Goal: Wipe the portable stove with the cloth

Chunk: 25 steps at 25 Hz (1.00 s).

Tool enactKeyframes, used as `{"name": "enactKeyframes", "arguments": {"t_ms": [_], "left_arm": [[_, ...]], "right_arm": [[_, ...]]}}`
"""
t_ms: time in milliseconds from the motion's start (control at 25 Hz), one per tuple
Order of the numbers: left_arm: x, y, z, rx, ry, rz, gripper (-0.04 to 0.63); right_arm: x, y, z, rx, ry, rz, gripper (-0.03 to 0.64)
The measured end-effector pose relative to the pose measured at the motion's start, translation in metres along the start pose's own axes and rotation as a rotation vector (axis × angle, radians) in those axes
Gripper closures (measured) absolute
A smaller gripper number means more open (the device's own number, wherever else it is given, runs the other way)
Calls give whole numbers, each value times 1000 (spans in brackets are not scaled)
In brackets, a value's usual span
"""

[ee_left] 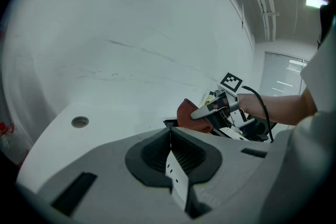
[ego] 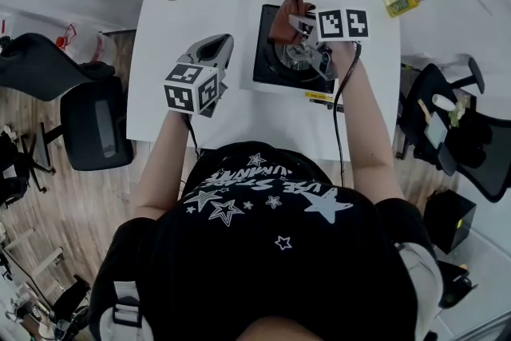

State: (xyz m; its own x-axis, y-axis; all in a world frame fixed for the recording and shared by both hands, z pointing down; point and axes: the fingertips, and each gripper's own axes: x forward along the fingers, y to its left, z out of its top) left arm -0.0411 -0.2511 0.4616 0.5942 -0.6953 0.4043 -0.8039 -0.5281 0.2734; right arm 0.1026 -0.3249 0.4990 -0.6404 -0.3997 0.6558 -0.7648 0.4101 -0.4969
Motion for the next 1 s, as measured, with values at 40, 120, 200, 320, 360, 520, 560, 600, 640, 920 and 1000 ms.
{"name": "enactKeyframes", "arguments": {"t_ms": [40, 120, 200, 320, 360, 520, 560, 600, 640, 920, 1000], "left_arm": [[2, -2, 0, 2, 1, 0, 586], [5, -7, 0, 8, 4, 0, 586], [9, -12, 0, 13, 5, -1, 586], [12, -20, 2, 15, 2, 3, 586], [13, -21, 2, 14, 1, 7, 586], [17, -27, 2, 13, 6, 13, 586], [18, -29, 1, 16, 10, 13, 586], [21, -31, 1, 18, 12, 14, 586], [23, -33, 1, 19, 13, 14, 586], [35, -50, 0, 19, 18, 9, 586], [37, -53, 0, 21, 19, 8, 586]], "right_arm": [[-2, -3, -1, 5, -2, 1, 551], [-8, -9, -3, 11, -4, 0, 551], [-14, -16, -5, 16, -5, -4, 551], [-24, -26, -7, 34, -15, -5, 551], [-28, -29, -7, 40, -20, -4, 551], [-39, -40, -8, 51, -31, -2, 551], [-41, -44, -9, 53, -32, -3, 551], [-44, -48, -11, 55, -32, -5, 551], [-46, -52, -12, 59, -33, -7, 551], [-64, -71, -22, 109, -52, 21, 549], [-66, -73, -22, 120, -59, 34, 549]]}}
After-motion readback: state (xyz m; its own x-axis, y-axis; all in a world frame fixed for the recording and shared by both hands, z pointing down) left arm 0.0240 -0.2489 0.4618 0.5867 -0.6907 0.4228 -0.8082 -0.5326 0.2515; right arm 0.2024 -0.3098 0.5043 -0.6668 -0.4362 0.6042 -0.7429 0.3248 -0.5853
